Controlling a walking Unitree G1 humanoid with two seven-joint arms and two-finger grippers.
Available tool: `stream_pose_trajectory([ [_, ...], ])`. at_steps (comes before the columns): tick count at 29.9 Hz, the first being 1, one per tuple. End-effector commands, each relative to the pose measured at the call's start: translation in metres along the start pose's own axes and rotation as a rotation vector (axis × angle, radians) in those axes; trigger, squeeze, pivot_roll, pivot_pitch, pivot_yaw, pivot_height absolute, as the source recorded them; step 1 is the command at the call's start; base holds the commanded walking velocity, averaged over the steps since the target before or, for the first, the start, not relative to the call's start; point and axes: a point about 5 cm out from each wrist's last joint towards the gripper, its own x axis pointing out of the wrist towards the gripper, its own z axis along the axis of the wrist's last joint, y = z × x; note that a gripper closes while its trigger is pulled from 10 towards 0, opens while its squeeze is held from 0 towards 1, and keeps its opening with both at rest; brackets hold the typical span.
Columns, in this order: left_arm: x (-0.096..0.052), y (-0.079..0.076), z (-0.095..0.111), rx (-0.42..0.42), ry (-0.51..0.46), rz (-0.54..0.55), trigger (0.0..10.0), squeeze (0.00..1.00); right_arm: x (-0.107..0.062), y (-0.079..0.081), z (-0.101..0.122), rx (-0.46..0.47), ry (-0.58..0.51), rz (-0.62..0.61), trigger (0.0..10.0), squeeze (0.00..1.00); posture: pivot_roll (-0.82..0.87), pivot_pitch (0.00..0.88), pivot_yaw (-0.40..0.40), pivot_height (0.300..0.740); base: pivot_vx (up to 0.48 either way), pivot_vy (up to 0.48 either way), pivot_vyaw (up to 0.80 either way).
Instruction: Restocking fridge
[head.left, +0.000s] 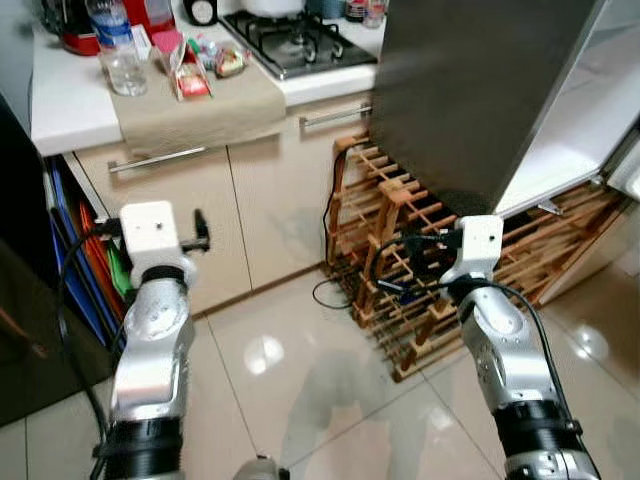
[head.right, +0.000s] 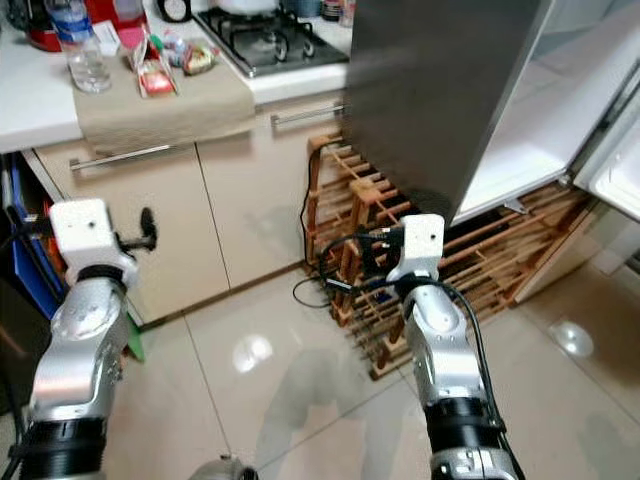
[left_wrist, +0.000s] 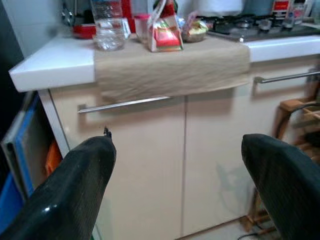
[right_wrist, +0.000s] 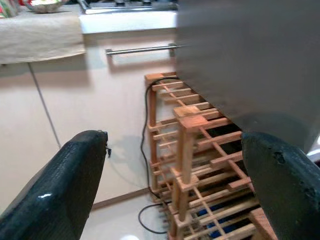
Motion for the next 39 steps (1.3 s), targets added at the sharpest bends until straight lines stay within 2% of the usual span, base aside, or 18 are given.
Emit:
stream_pose_trajectory([
  [1,0.0,-0.005,-0.001,-0.01,0.005,-0.022,10.0,0.0,0.001,-0.002,0.009,-0.016,-0.036,-0.002,10.0,0.0,0.04,0.0,0.013,0.74,0.0,0.0,0.57],
  [3,0.001,-0.014,-0.002,-0.018,0.012,-0.062,10.0,0.0,0.0,-0.001,0.008,-0.026,-0.039,0.007,10.0,0.0,0.03,0.0,0.022,0.74,0.0,0.0,0.55],
  [6,0.002,-0.018,-0.003,-0.007,0.022,-0.066,10.0,0.0,0.0,-0.002,0.006,-0.006,-0.036,-0.003,10.0,0.0,0.04,0.0,0.021,0.74,0.0,0.0,0.5],
  [8,0.0,-0.018,-0.001,0.016,-0.007,-0.095,10.0,0.0,-0.001,0.0,0.006,0.009,-0.036,0.0,10.0,0.0,0.04,0.0,0.013,0.74,0.0,0.0,0.48],
  [9,-0.004,-0.017,-0.004,0.033,-0.012,-0.123,10.0,0.0,-0.002,0.001,0.003,0.018,-0.031,0.004,10.0,0.02,0.05,0.0,0.002,0.74,0.0,0.0,0.47],
  [11,-0.011,-0.015,-0.009,0.018,-0.011,-0.164,10.0,0.0,-0.005,0.0,-0.002,0.047,-0.012,-0.02,10.0,0.02,0.06,0.0,-0.012,0.74,0.0,0.0,0.47],
  [13,-0.022,-0.008,-0.016,0.043,0.005,-0.189,10.0,0.0,-0.017,0.003,-0.007,0.071,0.006,-0.022,10.0,0.07,0.06,0.0,-0.023,0.74,0.0,0.0,0.47],
  [15,-0.034,0.002,-0.026,0.019,0.066,-0.168,10.0,0.0,-0.034,0.005,-0.014,0.037,0.029,0.011,10.0,0.11,0.07,0.0,-0.027,0.74,0.0,0.0,0.47],
  [17,-0.036,0.006,-0.028,0.005,0.085,-0.156,10.0,0.0,-0.038,0.006,-0.016,0.026,0.036,0.021,10.0,0.11,0.07,0.0,-0.029,0.74,0.0,0.0,0.46],
  [18,-0.04,0.01,-0.031,-0.034,0.116,-0.117,10.0,0.0,-0.047,0.002,-0.023,0.021,0.067,0.041,10.0,0.18,0.07,0.0,-0.036,0.74,0.0,0.0,0.45],
  [22,-0.034,0.006,-0.03,-0.059,0.115,-0.087,10.0,0.0,-0.043,0.003,-0.025,0.013,0.078,0.06,10.0,0.23,0.07,0.0,-0.037,0.74,0.0,0.0,0.45],
  [25,-0.024,-0.005,-0.018,-0.057,0.065,-0.11,10.0,0.0,-0.029,0.013,-0.013,0.011,0.042,0.092,10.0,0.24,0.06,0.0,-0.022,0.74,0.0,0.0,0.45],
  [27,-0.018,-0.017,-0.012,-0.015,0.036,-0.149,10.0,0.0,-0.024,0.017,-0.008,0.006,0.027,0.101,10.0,0.24,0.04,0.0,-0.003,0.74,0.0,0.0,0.46],
  [33,-0.012,-0.023,-0.007,0.027,0.02,-0.169,10.0,0.0,-0.023,0.022,-0.008,0.006,0.025,0.117,10.0,0.25,0.02,0.0,0.017,0.74,0.0,0.0,0.46],
  [39,-0.01,-0.026,-0.01,0.018,0.036,-0.179,10.0,0.0,-0.025,0.025,-0.011,0.014,0.032,0.127,10.0,0.31,0.01,0.0,0.027,0.74,0.0,0.0,0.45],
])
